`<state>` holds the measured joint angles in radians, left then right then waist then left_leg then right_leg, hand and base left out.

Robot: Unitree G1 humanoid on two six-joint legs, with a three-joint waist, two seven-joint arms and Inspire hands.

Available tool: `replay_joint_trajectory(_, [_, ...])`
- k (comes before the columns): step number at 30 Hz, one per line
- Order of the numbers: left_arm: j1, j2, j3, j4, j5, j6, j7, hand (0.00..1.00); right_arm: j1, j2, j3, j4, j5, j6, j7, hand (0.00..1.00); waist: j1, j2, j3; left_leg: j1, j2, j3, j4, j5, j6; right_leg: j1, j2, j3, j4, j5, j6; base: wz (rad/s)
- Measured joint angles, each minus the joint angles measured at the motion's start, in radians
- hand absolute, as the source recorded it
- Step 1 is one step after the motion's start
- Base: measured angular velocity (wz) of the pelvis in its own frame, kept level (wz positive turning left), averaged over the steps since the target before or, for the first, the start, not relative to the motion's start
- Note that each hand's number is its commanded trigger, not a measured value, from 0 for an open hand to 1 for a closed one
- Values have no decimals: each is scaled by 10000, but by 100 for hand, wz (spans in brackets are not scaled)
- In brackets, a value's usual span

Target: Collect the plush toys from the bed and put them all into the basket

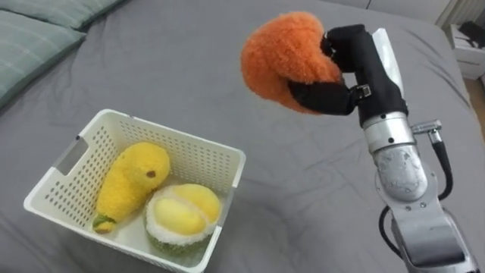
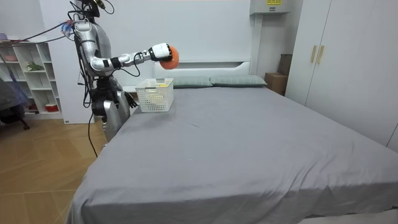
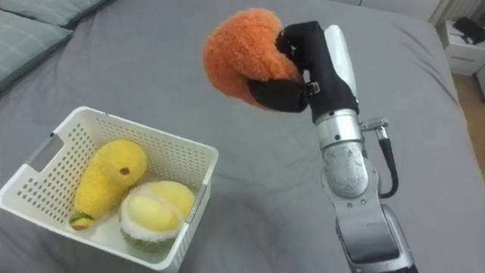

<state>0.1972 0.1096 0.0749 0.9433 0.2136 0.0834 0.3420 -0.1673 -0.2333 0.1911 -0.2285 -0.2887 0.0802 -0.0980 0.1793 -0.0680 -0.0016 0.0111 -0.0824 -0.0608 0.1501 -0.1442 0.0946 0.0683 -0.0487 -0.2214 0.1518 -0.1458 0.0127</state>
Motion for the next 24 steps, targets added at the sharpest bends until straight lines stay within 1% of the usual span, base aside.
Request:
replay_joint_trajectory(1, [-13, 3, -16, -1, -28, 10, 1, 0, -118, -1, 294, -3, 7, 128, 138, 100, 107, -49, -6, 3, -1, 1, 7, 1, 0, 4, -1, -3, 1, 0, 0, 0])
replay_joint_trajectory(2, [-35, 3, -25, 0, -32, 16, 4, 0, -160, 0, 419, -4, 14, 175, 218, 100, 152, -75, 0, 2, -1, -1, 12, 1, 0, 9, -1, -10, 3, 0, 0, 0])
replay_joint_trajectory(3, [-82, 3, -50, 1, -37, 16, 11, 0, -290, 2, 666, -1, 14, 282, 366, 100, 212, -132, 17, -3, -3, -10, 21, 2, -1, 10, -3, -19, 4, 0, 0, 0])
replay_joint_trajectory(5, [-138, 6, -104, 2, -46, 15, 26, 0, -433, 58, 920, 0, 16, 324, 515, 100, 335, -227, 55, -4, -10, -41, 28, 2, -1, 27, -5, -39, 4, 0, 0, 4])
replay_joint_trajectory(6, [-161, 21, -167, 10, -41, 25, 27, 0, -577, 107, 1080, -1, 16, 359, 616, 100, 433, -275, 86, -14, -11, -57, 28, 2, -1, 22, -7, -57, 3, 0, 0, 5])
replay_joint_trajectory(8, [-171, 22, -253, 11, -37, 47, 21, 0, -761, 300, 1198, -1, -23, 511, 737, 100, 492, -325, 75, -29, -16, -94, 28, 0, 0, 21, -9, -94, 1, 0, 0, 6])
replay_joint_trajectory(9, [-169, 24, -260, 11, -36, 74, 20, 0, -909, 471, 1297, -2, -83, 607, 799, 100, 521, -350, 71, -40, -19, -134, 30, 1, 0, 21, -9, -126, 0, 1, 0, 7])
replay_joint_trajectory(11, [-199, 3, -284, 0, -27, 225, 18, 0, -1091, 678, 1467, -1, -120, 652, 924, 100, 563, -341, 79, -49, -23, -153, 30, 1, 0, 11, -8, -74, -3, 1, 0, 3])
replay_joint_trajectory(12, [-250, 3, -318, 1, -23, 289, 19, 0, -1117, 786, 1539, 0, -150, 652, 1011, 100, 668, -325, 90, -54, -23, -154, 25, 1, 1, -4, -4, -39, -8, 1, 0, 0])
replay_joint_trajectory(13, [-316, -5, -341, 0, -22, 334, 25, 0, -1117, 802, 1611, 1, -184, 657, 1098, 100, 755, -297, 110, -58, -24, -164, 24, 1, 1, -9, -1, -12, -9, 1, 0, 0])
replay_joint_trajectory(14, [-333, -5, -372, -1, -22, 345, 35, 0, -1117, 803, 1646, 1, -200, 659, 1158, 100, 768, -280, 121, -66, -28, -187, 24, 1, 1, -10, -2, -13, -9, 1, 0, 4])
replay_joint_trajectory(16, [-345, -9, -397, 0, -22, 416, 51, 0, -1121, 810, 1836, 12, -218, 666, 1366, 100, 798, -203, 173, -83, -30, -214, 22, 2, 0, -27, 1, 4, -10, 1, -1, 2])
replay_joint_trajectory(18, [-345, -9, -396, -1, -22, 422, 59, 0, -1121, 809, 1907, 18, -220, 708, 1534, 100, 800, -166, 191, -133, -30, -217, 23, 5, -4, -76, 3, 9, -10, 1, 0, 0])
replay_joint_trajectory(19, [-356, -11, -398, -9, -23, 424, 93, 0, -1121, 807, 1912, 23, -219, 743, 1614, 88, 827, -157, 185, -203, -31, -217, 28, 14, -11, -146, 3, 8, -6, 2, -2, 0])
replay_joint_trajectory(20, [-358, -17, -400, -18, -23, 429, 113, 0, -1121, 806, 1912, 47, -219, 745, 1655, 78, 842, -158, 185, -225, -31, -217, 30, 17, -14, -163, 4, 7, -9, 4, -4, 0])
replay_joint_trajectory(21, [-373, -24, -402, -24, -23, 446, 122, 0, -1121, 807, 1925, 185, -234, 746, 1685, 57, 836, -154, 182, -234, -31, -221, 34, 17, -14, -166, 6, 6, -13, 4, -5, 0])
replay_joint_trajectory(22, [-415, -29, -410, -31, -23, 468, 122, 0, -1121, 811, 1939, 317, -311, 755, 1734, 46, 846, -154, 182, -242, -31, -235, 31, 17, -14, -167, 9, 13, -15, 4, -4, 0])
replay_joint_trajectory(23, [-433, -35, -411, -36, -26, 468, 122, 0, -1121, 810, 1964, 385, -330, 756, 1761, 33, 847, -151, 184, -242, -31, -236, 32, 17, -14, -167, 9, 17, -16, 4, -4, 0])
replay_joint_trajectory(24, [-476, -47, -437, -42, -26, 472, 122, 0, -1121, 821, 2090, 509, -368, 770, 1786, 17, 852, -152, 182, -237, -30, -234, 33, 17, -14, -167, 8, 16, -18, 4, -4, 0])
